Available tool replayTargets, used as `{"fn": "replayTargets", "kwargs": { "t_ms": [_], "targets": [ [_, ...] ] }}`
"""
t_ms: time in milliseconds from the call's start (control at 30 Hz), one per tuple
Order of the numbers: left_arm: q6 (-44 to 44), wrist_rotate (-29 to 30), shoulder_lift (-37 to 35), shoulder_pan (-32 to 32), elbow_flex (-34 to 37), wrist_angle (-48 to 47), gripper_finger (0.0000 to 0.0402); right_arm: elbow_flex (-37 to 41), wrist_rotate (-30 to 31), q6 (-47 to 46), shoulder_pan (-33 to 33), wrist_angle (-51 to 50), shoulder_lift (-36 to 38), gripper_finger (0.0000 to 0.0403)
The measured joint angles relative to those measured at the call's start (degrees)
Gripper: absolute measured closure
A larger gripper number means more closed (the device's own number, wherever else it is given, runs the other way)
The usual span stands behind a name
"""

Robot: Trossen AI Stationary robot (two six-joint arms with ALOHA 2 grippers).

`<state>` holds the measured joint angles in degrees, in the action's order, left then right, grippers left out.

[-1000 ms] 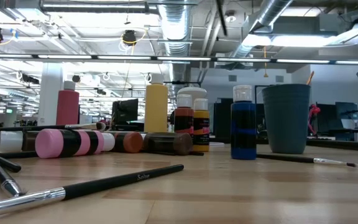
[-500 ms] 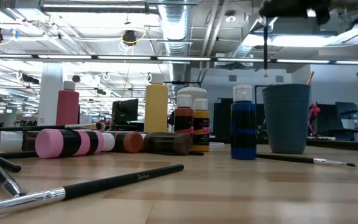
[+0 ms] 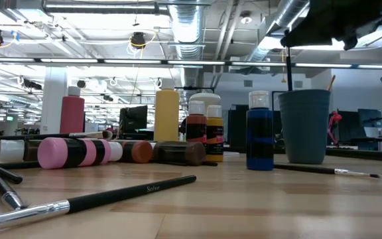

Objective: Pick & Place Paint Supplies
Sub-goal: Put the black silver paintbrush into the blue cup

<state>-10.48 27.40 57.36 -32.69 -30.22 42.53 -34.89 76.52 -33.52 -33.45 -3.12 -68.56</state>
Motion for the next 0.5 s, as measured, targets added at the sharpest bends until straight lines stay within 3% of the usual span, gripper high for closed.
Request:
{"fn": "replayTargets", "kwargs": {
  "t_ms": [167, 500],
  "targets": [
    [0.00, -0.01, 0.00, 0.00, 0.00, -0.08, 0.0189, -0.04, -0.20, -2.42, 0.94, -2.80, -0.06, 0.0403],
    [0.00, -0.02, 0.00, 0.00, 0.00, -0.08, 0.0189, -0.04, -3.11, -17.75, 2.75, -16.48, -0.06, 0.0400]
  ]
}}
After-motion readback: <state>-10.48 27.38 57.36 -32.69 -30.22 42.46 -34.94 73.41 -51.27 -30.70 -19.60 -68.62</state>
